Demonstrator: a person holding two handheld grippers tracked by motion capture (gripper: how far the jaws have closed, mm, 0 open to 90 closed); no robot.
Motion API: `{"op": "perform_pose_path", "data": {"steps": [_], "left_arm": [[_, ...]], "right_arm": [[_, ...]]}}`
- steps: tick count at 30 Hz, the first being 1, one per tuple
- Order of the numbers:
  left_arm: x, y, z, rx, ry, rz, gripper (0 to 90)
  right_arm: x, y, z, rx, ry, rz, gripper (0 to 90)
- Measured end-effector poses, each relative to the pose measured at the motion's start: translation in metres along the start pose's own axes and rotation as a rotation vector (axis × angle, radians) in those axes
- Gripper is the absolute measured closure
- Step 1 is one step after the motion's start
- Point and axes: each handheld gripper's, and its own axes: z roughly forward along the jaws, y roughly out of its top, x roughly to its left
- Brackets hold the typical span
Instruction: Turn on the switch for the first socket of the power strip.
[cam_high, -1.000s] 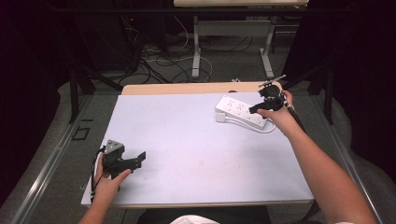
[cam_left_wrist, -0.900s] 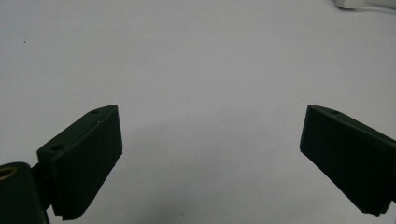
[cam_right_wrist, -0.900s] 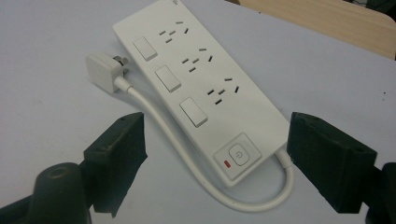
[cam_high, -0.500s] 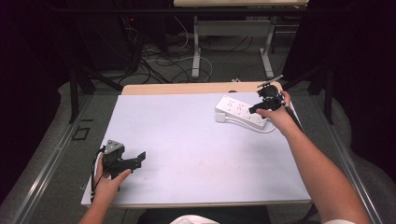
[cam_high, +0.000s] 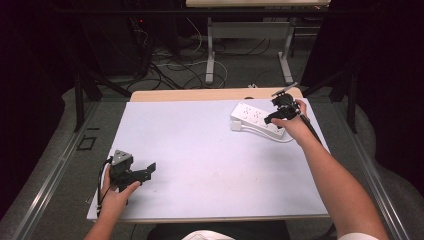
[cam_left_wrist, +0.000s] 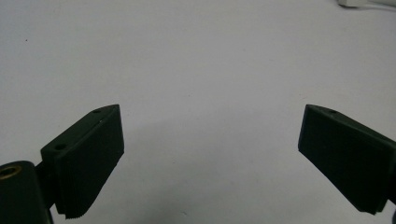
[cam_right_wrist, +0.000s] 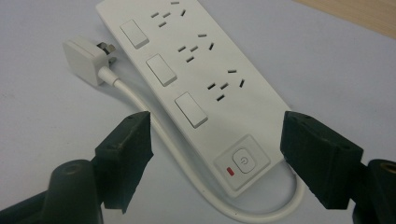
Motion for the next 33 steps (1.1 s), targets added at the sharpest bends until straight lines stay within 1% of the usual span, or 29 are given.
{"op": "perform_pose_path", "data": {"steps": [1,2,5,7,11,17,20,24,29,30,31,32,33], "left_arm": [[0.0,0.0,0.0,0.001,0.0,0.0,6.9],[0.0,0.0,0.0,0.001,0.001,0.002,7.0],[0.0,0.0,0.0,0.007,0.002,0.003,7.2],[0.0,0.0,0.0,0.008,0.002,0.003,7.3],[0.0,0.0,0.001,0.007,0.004,0.003,7.5],[0.0,-0.001,0.001,0.007,0.006,-0.001,7.6],[0.0,-0.001,0.001,0.014,0.008,0.0,7.7],[0.0,-0.001,0.001,0.011,0.008,0.002,7.8],[0.001,-0.001,0.001,0.014,0.012,0.001,8.0],[0.001,-0.001,0.001,0.014,0.011,0.002,8.0],[0.001,-0.001,0.001,0.016,0.012,0.003,8.0],[0.001,-0.001,0.001,0.017,0.012,0.004,8.1],[0.0,-0.001,0.001,0.018,0.011,0.004,8.1]], "right_arm": [[-0.001,0.0,0.0,0.001,0.002,-0.015,25.0],[-0.001,0.0,0.001,-0.002,-0.001,-0.017,25.3],[-0.001,0.0,0.002,-0.005,-0.005,-0.008,26.2],[-0.001,0.0,0.003,-0.005,-0.004,-0.01,26.4],[-0.001,-0.001,0.005,-0.003,-0.005,-0.009,30.0],[-0.002,-0.004,0.009,0.01,0.0,-0.014,31.1],[-0.003,-0.005,0.01,0.011,0.002,-0.01,31.1],[-0.004,-0.006,0.013,0.014,0.0,-0.003,31.6],[-0.004,-0.006,0.014,0.012,-0.002,-0.011,33.1],[-0.004,-0.006,0.015,0.002,0.012,-0.01,33.2],[-0.004,-0.006,0.016,0.001,0.011,-0.009,33.3],[-0.004,-0.006,0.016,0.015,0.009,-0.014,33.2],[-0.003,-0.007,0.017,0.012,0.004,-0.008,33.3]]}}
